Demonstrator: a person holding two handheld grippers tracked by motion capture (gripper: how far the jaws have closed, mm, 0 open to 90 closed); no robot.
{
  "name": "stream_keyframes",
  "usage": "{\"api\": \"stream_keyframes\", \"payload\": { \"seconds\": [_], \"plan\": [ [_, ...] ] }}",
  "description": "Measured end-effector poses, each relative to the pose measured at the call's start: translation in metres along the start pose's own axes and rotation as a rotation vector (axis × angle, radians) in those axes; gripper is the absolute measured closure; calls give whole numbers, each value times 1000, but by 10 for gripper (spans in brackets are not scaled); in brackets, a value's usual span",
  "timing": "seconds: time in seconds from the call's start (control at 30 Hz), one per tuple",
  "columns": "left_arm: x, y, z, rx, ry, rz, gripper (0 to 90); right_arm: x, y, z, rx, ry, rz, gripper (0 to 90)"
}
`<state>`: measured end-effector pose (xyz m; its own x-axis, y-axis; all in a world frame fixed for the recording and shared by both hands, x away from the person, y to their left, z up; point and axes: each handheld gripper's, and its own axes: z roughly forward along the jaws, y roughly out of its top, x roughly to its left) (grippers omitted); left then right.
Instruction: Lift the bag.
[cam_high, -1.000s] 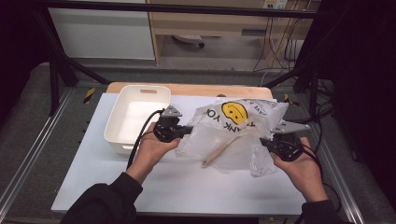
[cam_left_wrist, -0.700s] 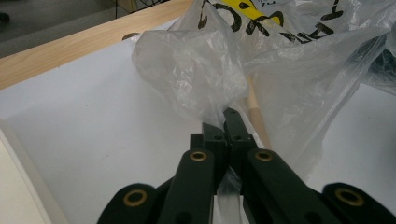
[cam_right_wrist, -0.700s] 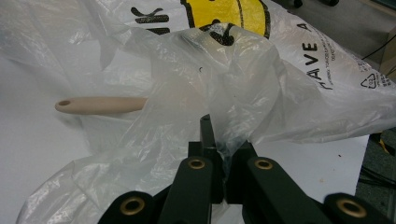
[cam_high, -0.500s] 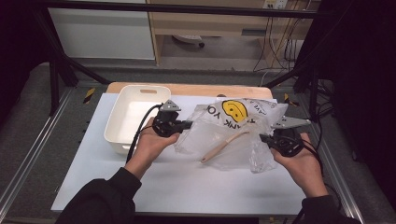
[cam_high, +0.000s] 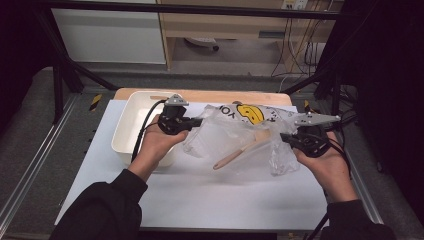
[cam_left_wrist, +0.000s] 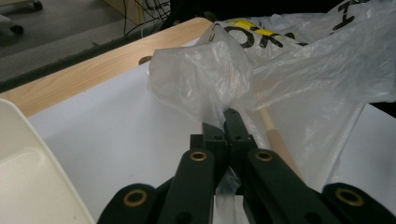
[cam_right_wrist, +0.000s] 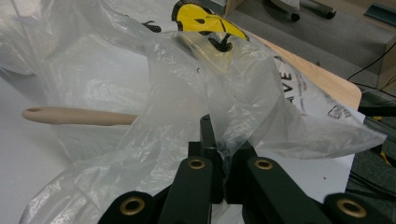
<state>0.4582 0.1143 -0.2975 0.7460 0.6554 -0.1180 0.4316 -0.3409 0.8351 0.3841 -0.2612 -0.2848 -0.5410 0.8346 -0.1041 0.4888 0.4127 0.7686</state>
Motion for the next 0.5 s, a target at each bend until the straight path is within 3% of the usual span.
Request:
{"api": "stream_keyframes", "payload": {
  "seconds": [0.27,0.5],
  "plan": [
    [14,16,-11,-7,-2,-20,900,-13,20,-8,-31,3,24,900],
    [21,34,-16,1,13,-13,900,-22,40,-8,-38,15,45,900]
  ]
}}
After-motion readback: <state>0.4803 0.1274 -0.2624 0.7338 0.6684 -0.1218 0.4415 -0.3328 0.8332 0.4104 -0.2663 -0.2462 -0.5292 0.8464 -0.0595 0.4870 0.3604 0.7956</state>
